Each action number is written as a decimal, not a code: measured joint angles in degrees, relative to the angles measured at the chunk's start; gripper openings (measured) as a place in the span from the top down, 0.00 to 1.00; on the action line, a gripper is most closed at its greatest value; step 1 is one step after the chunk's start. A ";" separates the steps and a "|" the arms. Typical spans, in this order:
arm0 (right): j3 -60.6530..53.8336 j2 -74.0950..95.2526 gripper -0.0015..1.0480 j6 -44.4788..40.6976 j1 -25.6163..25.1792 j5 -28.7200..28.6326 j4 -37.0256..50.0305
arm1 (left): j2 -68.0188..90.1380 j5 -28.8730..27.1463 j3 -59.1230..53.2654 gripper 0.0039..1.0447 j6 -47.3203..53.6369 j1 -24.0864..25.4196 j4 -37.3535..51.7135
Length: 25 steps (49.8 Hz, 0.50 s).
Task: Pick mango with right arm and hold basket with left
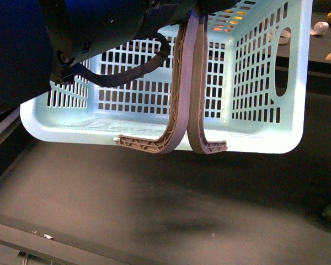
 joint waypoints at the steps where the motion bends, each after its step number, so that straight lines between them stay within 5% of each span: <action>1: -0.07 -2.54 0.40 1.11 1.55 0.04 -1.27 | 0.00 0.00 0.00 0.93 -0.02 0.00 0.00; 15: 5.01 -27.82 0.40 13.42 26.21 4.66 -15.96 | 0.00 0.00 0.00 0.93 0.00 0.00 0.00; 25: 8.59 -27.58 0.40 15.52 35.26 8.20 -18.27 | 0.00 0.00 0.00 0.93 0.00 0.00 0.00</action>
